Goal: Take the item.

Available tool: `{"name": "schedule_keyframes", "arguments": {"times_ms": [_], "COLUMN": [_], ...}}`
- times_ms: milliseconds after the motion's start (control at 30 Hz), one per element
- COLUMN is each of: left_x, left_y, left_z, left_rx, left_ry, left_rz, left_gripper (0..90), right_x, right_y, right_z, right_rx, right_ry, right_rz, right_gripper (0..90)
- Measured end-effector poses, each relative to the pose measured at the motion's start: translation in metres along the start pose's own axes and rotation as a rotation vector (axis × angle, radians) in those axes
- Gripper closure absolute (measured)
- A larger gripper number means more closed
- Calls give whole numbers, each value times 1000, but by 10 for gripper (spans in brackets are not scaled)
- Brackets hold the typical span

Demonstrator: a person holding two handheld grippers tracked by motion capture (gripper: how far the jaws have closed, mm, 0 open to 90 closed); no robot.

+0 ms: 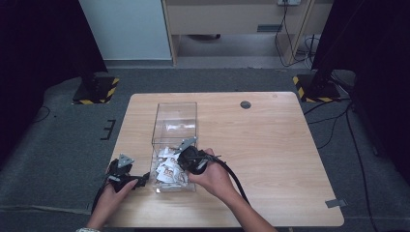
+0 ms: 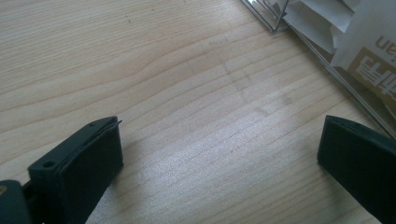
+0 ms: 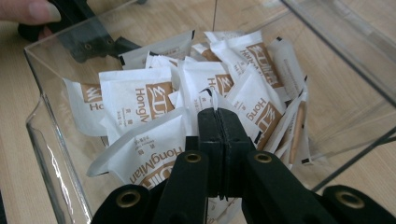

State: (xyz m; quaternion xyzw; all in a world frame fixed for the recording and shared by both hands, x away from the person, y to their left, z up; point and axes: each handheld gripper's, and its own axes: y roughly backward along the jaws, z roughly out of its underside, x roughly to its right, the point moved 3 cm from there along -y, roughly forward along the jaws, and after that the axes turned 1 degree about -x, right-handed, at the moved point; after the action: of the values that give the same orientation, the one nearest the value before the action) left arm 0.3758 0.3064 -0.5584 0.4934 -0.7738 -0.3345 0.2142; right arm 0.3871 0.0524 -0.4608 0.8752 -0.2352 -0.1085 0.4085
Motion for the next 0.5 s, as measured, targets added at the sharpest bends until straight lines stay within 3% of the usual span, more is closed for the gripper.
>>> {"name": "schedule_keyframes", "arguments": {"times_ms": [200,500], "left_x": [0,0], "left_y": [0,0], "left_z": [0,0], "left_rx": [0,0], "left_ry": [0,0], "left_rz": [0,0], "left_gripper": [0,0], "right_x": [4,7], "right_y": [12,20], "right_z": [-3,-6], "right_rx": [52,85], "right_ry": [-19,-35], "right_rz": [-1,-6], "right_gripper": [895,895]}}
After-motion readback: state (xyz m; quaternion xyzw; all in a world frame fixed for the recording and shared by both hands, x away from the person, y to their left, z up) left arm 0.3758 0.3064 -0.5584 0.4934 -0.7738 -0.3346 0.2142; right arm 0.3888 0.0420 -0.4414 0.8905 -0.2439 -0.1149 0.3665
